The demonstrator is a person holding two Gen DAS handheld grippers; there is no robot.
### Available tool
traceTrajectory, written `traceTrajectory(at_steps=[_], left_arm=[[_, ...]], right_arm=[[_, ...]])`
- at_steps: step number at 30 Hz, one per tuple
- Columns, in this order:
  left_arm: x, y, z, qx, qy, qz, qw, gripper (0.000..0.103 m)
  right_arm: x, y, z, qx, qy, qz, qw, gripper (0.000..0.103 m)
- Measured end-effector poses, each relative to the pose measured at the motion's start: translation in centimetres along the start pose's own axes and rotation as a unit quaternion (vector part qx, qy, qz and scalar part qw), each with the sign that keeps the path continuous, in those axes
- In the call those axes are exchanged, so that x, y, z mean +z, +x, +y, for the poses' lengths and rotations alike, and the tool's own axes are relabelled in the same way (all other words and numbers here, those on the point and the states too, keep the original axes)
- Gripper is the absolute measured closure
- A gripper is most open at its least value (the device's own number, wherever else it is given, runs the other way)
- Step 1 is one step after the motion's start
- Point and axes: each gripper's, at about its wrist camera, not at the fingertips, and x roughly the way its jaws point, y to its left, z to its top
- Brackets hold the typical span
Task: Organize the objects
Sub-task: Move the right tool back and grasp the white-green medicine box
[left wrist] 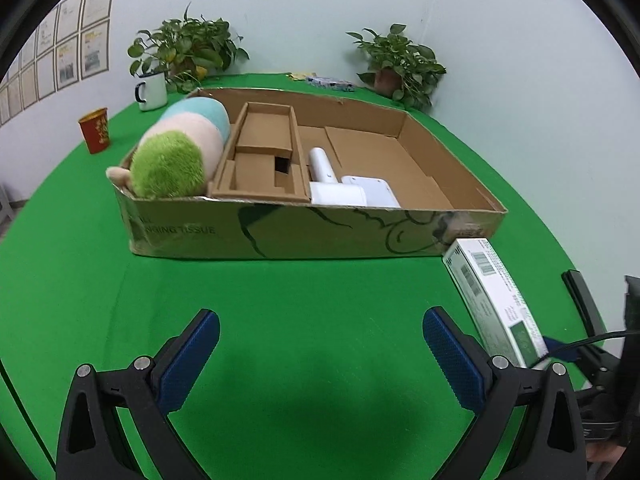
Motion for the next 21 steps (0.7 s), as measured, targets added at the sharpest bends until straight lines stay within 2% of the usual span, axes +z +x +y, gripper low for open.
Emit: traceTrajectory(at_steps=[1,2,4,5,6,8,11,15,19,21], left_arm=[[-0.1,0.0,0.0,-0.005,-0.001,0.002,1.0,0.001],[-0.1,0.1,0.1,-0.01,-0.002,0.005,0.9999,0.001],[0.0,0.1,0.1,-0.021,-0.002,0.01,0.9997,0.001],[0.1,0.1,0.0,-0.029,-0.001,0.011,0.9995,0.001],[0.1,0.0,0.0,-0.037,0.0,0.013,0.9992,0.001],[0.4,0.3,-0.2,-0.059,-0.004,0.022,0.998,0.001],[0.3,1.9,-0.5,-0.107,-0.023,0.057,0.9924,0.001],[-0.4,5.1,-1.2,-0.171,-0.057,0.112,0.9772,0.001],[-0.8,8.0,-1.8,-0.228,-0.087,0.155,0.9572,0.001],[-0.6,8.6,-1.9,-0.241,-0.096,0.153,0.9535,0.001]], right_arm=[[0.0,0.2,0.2,-0.011,-0.003,0.009,1.0,0.035],[0.1,0.5,0.3,-0.022,-0.002,0.016,1.0,0.039],[0.3,0.4,0.5,-0.025,0.003,0.019,1.0,0.039],[0.3,0.0,0.8,-0.011,0.004,0.016,1.0,0.039],[0.3,-0.7,1.5,0.017,-0.002,0.01,1.0,0.039],[0.3,-1.8,2.7,0.045,-0.014,-0.001,0.999,0.038],[-0.3,-2.6,4.4,0.065,-0.039,-0.009,0.997,0.017],[-1.8,-0.5,5.5,0.063,-0.061,0.037,0.995,0.017],[-1.7,-0.1,6.3,0.06,-0.07,0.037,0.995,0.017],[-1.6,0.0,6.9,0.058,-0.084,0.038,0.994,0.017]])
